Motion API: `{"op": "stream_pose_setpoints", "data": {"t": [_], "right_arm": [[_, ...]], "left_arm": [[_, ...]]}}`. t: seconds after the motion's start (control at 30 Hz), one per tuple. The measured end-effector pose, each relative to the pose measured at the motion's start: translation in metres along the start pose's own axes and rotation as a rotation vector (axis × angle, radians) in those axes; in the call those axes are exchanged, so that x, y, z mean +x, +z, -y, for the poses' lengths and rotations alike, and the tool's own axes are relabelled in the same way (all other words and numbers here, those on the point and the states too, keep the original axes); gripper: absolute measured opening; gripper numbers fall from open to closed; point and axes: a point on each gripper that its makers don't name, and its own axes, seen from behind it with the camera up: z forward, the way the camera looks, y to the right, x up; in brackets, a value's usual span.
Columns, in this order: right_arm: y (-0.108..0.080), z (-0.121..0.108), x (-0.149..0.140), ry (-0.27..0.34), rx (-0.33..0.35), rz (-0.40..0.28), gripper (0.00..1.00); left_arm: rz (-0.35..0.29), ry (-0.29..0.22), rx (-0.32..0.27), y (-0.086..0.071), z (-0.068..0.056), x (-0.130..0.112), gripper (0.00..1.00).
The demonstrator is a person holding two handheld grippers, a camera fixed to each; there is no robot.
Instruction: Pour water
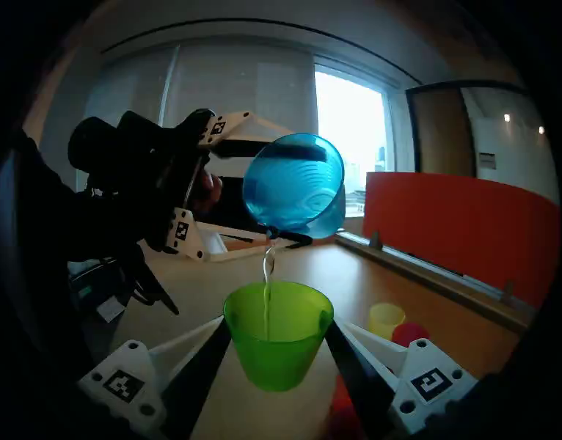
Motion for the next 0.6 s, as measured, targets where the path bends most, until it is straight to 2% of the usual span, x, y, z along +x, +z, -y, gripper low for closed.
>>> {"op": "stream_pose_setpoints", "data": {"t": [0.6], "right_arm": [[0.0015,0.0011,-0.0005,-0.003,0.001,0.002,0.9]], "left_arm": [[0.006,0.039,0.001,-0.0013,-0.0032,-0.0016,0.82]]}}
